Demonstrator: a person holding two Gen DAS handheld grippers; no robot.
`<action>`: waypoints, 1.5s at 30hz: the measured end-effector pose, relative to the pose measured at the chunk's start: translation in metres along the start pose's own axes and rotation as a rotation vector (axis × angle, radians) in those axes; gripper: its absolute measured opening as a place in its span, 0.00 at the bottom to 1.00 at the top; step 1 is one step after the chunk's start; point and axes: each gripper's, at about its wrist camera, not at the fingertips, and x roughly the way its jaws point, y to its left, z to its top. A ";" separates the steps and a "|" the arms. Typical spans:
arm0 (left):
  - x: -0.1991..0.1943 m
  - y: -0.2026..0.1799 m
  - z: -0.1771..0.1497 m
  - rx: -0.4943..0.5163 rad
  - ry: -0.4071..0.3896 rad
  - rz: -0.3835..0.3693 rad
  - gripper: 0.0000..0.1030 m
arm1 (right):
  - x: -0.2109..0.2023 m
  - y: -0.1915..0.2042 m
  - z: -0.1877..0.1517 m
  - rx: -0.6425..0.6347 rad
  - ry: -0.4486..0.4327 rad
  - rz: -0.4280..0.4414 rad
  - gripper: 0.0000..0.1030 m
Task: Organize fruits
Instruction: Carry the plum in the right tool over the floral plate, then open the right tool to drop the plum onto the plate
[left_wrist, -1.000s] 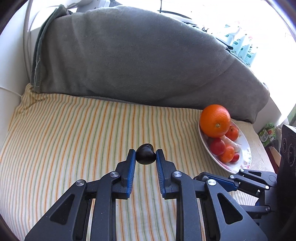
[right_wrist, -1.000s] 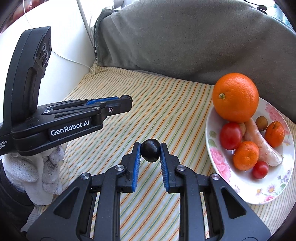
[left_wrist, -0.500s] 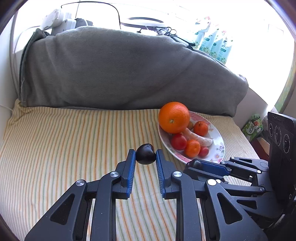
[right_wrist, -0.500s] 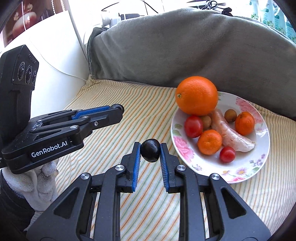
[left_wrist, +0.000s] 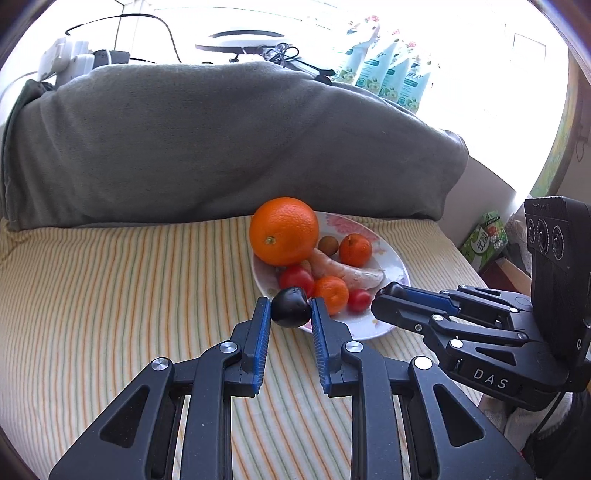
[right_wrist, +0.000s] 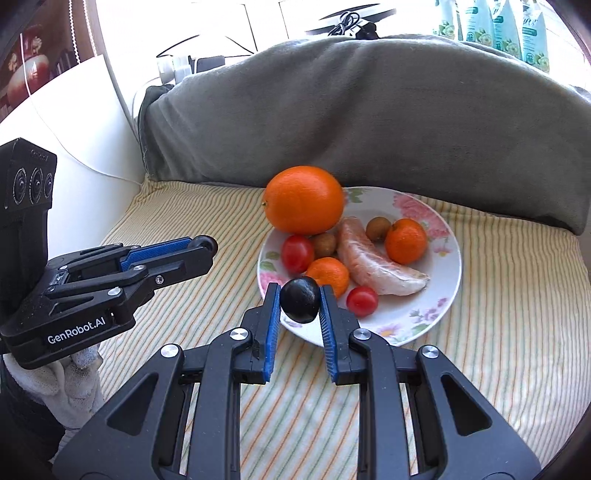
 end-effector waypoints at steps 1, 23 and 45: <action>0.002 -0.003 0.001 0.004 0.002 -0.003 0.20 | -0.001 -0.003 0.001 0.005 -0.003 -0.005 0.21; 0.042 -0.038 0.026 0.074 0.029 -0.036 0.20 | 0.013 -0.060 0.032 0.058 -0.016 -0.048 0.21; 0.052 -0.040 0.027 0.088 0.046 -0.031 0.21 | 0.031 -0.068 0.041 0.074 -0.004 -0.058 0.21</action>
